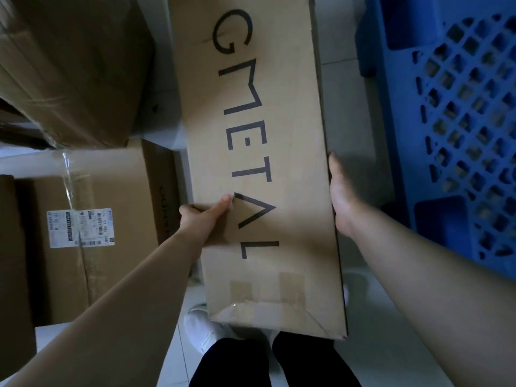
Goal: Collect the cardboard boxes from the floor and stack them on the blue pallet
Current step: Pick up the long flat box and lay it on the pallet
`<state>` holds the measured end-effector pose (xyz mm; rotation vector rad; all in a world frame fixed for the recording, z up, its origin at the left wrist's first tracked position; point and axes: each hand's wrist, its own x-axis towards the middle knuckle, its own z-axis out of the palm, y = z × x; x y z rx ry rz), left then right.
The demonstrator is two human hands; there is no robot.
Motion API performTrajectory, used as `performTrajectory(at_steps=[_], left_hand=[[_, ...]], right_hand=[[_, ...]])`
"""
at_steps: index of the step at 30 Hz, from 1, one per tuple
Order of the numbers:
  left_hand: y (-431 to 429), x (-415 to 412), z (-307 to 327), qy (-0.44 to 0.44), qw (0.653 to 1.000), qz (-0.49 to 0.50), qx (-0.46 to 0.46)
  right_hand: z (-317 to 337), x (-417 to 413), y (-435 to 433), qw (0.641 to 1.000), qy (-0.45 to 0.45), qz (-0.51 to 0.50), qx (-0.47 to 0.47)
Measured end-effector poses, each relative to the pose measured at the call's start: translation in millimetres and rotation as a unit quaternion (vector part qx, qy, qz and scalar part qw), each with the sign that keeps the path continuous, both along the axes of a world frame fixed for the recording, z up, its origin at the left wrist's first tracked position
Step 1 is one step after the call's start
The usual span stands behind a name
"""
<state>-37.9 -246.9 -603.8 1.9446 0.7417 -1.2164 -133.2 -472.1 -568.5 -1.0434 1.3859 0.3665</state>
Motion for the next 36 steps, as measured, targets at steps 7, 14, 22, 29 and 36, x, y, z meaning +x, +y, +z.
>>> performTrajectory(at_steps=[7,14,22,29,36], left_hand=[[-4.8,-8.6,7.7,-0.03,1.0,0.0,-0.008],[3.1,-18.7,69.9,-0.02,0.999,0.028,0.019],[5.6,-22.3,174.6,-0.06,0.997,-0.008,0.045],[-27.0,-18.5,275.8,-0.121,0.992,-0.041,0.016],[-78.6,-26.1,360.9,-0.151,0.986,-0.063,-0.032]], right_hand=[[7.1,1.9,-5.2,0.999,0.024,-0.024,0.019],[63.8,3.3,-5.5,0.999,0.019,0.026,-0.016],[150.0,-6.1,-5.1,1.0,0.021,0.006,-0.003],[235.1,-19.9,-35.0,0.999,-0.022,-0.035,0.012],[323.6,-44.2,-74.2,0.994,-0.078,-0.072,-0.02]])
